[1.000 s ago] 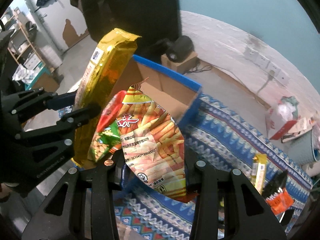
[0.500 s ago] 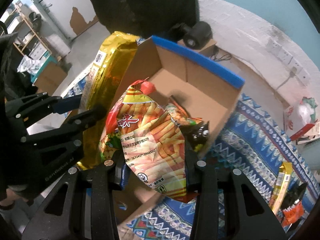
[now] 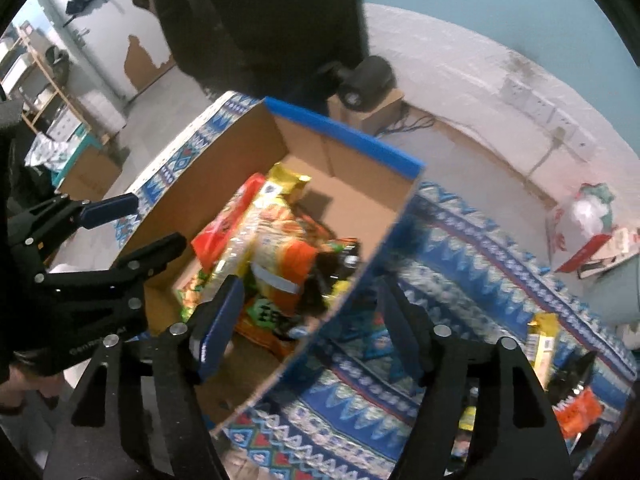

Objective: Organize snacks
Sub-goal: 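Carry the wafer bar and chip bag into the box and open both grippers, then move both tools back over the remaining snacks on the cloth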

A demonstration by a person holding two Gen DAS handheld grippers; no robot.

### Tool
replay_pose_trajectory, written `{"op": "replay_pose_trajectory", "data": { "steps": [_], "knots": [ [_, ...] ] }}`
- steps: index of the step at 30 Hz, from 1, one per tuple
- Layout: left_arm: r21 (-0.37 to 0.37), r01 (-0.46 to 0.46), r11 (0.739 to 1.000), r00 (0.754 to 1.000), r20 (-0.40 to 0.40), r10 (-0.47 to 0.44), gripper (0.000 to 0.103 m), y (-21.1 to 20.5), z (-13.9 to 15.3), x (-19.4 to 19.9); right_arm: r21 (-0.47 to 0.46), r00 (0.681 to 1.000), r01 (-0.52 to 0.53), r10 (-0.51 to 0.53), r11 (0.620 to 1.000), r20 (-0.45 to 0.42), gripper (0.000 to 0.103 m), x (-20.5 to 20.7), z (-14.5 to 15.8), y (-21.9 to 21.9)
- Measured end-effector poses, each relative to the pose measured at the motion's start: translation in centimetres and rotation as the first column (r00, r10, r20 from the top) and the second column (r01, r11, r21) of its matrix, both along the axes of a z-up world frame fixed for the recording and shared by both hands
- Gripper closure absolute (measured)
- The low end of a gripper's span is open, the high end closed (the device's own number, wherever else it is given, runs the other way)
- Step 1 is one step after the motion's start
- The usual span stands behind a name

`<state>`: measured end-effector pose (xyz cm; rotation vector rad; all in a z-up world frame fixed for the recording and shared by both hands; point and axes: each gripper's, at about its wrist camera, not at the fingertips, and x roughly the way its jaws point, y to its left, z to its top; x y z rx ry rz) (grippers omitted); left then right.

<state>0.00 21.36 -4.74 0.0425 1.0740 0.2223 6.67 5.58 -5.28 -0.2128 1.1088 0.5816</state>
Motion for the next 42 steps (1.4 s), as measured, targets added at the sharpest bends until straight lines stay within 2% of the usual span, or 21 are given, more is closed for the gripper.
{"op": "replay_pose_trajectory", "data": {
  "steps": [4,12,21,31,42],
  "knots": [
    [0.013,0.059,0.998,0.998,0.018,-0.059,0.032,-2.4,0.8,0.2,-0.013,0.999,0.027,-0.027,1.000,0.019,0.028,-0.5,0.7,-1.8],
    [-0.020,0.166,0.986,0.986,0.022,-0.165,0.028,-7.5,1.6,0.5,-0.059,0.995,0.083,-0.079,0.995,0.064,0.027,-1.7,1.9,-7.0],
    [-0.039,0.284,0.958,0.959,-0.006,-0.285,0.028,-14.1,1.1,0.9,-0.112,0.985,0.151,-0.140,0.982,0.099,0.027,-3.5,1.7,-13.4],
    [-0.025,0.390,0.921,0.919,-0.062,-0.390,0.028,-20.6,-0.7,0.8,-0.137,0.976,0.211,-0.202,0.968,0.076,0.027,-4.9,-0.1,-19.9],
    [-0.100,0.413,0.905,0.893,-0.149,-0.424,0.027,-24.9,-4.8,2.0,-0.178,0.970,0.244,-0.243,0.953,0.025,0.027,-5.5,-4.1,-24.9]
  ]
}}
